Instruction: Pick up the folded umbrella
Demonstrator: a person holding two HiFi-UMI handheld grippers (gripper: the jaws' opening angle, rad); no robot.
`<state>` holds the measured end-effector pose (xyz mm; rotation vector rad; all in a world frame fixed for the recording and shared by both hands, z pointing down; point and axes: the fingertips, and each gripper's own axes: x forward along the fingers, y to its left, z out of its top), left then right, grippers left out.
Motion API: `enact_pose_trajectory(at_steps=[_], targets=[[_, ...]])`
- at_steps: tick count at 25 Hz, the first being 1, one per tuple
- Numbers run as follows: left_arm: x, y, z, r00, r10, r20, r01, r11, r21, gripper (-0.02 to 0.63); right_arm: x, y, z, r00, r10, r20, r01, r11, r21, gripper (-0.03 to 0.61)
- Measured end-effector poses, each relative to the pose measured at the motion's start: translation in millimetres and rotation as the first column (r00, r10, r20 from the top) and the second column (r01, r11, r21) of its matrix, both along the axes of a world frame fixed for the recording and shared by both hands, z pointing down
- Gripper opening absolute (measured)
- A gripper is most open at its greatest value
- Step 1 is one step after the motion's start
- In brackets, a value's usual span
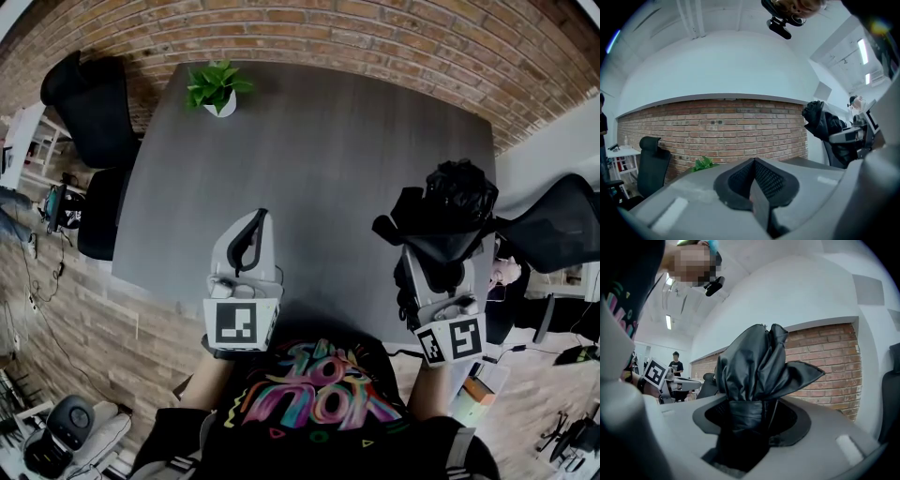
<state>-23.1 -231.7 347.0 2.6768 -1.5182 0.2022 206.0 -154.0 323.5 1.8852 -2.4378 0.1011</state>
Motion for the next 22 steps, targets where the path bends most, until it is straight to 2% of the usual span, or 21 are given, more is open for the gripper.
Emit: enact_pose_trajectory(at_steps=[22], targets=[[-7.8, 4.4, -6.5, 1.0, -0.016, 0.015, 0.016, 1.0, 0.016, 0.001, -8.2, -0.5, 1.5, 1.0, -0.005, 0.012, 0.005, 1.0, 0.0, 0.238]])
